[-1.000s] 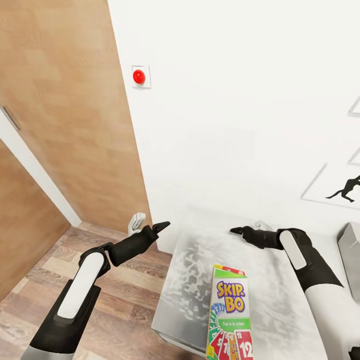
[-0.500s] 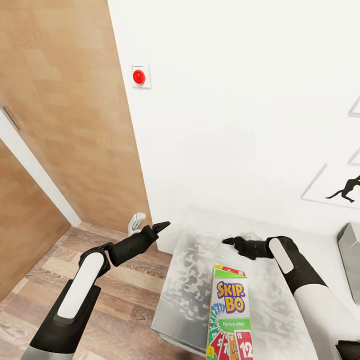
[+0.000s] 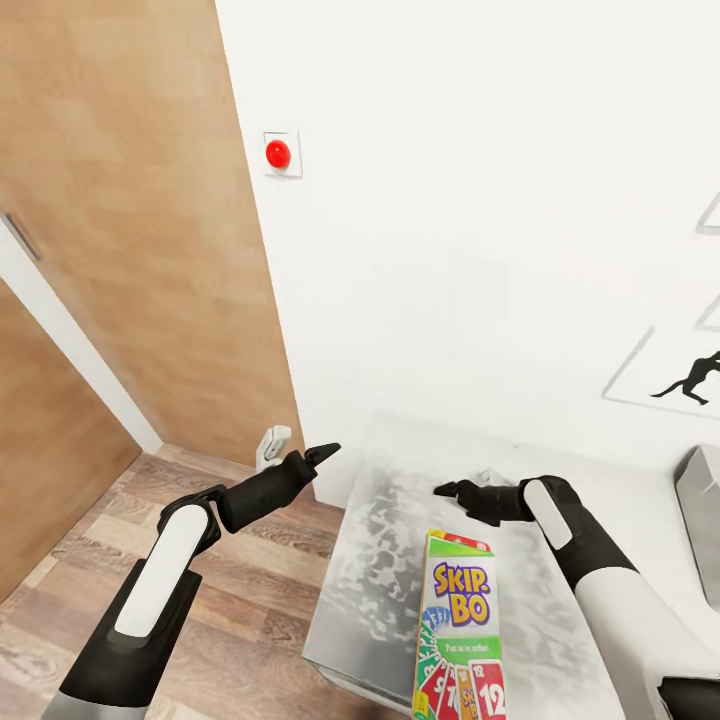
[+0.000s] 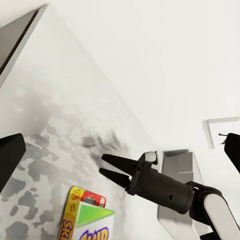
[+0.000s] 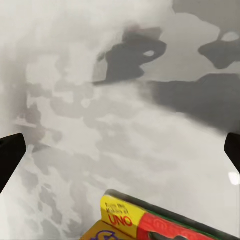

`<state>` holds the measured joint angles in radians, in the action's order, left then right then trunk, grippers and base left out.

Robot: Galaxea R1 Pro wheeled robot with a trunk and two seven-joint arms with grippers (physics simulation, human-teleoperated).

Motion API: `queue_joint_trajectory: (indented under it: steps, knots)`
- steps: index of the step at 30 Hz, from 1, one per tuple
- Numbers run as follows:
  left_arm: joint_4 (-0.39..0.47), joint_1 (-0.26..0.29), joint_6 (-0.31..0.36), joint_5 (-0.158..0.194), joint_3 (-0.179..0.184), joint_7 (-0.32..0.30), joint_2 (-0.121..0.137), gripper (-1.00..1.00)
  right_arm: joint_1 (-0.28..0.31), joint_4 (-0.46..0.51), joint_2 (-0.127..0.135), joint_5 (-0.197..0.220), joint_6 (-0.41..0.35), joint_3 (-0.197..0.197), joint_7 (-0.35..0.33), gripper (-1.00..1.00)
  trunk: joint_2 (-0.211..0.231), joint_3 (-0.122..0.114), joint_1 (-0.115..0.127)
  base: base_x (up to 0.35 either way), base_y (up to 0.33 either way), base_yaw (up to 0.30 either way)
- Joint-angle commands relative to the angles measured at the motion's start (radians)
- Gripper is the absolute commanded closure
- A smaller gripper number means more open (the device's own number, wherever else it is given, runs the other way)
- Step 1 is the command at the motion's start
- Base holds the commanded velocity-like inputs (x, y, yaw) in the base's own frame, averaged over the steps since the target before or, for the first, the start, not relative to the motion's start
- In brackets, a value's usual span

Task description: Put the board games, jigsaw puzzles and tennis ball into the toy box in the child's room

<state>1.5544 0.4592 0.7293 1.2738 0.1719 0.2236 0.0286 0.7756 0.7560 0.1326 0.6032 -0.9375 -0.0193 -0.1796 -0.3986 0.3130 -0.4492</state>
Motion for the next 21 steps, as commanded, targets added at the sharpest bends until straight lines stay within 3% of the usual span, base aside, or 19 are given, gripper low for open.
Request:
queue_joint_trajectory:
  steps: [1, 21]
  knots:
    - [0.001, 0.001, 0.001, 0.01, 0.001, 0.01, 0.001, -1.0, 0.0, -0.044, 0.0, -0.012, -0.003, -0.001, -0.008, -1.0, -0.001, 0.002, -0.001, 0.0, 0.0, 0.0]
    - [0.001, 0.001, 0.001, 0.009, 0.0, 0.01, 0.001, -1.0, 0.002, -0.062, -0.004, -0.013, -0.006, 0.003, -0.008, -1.0, -0.001, 0.002, -0.001, 0.0, 0.0, 0.0]
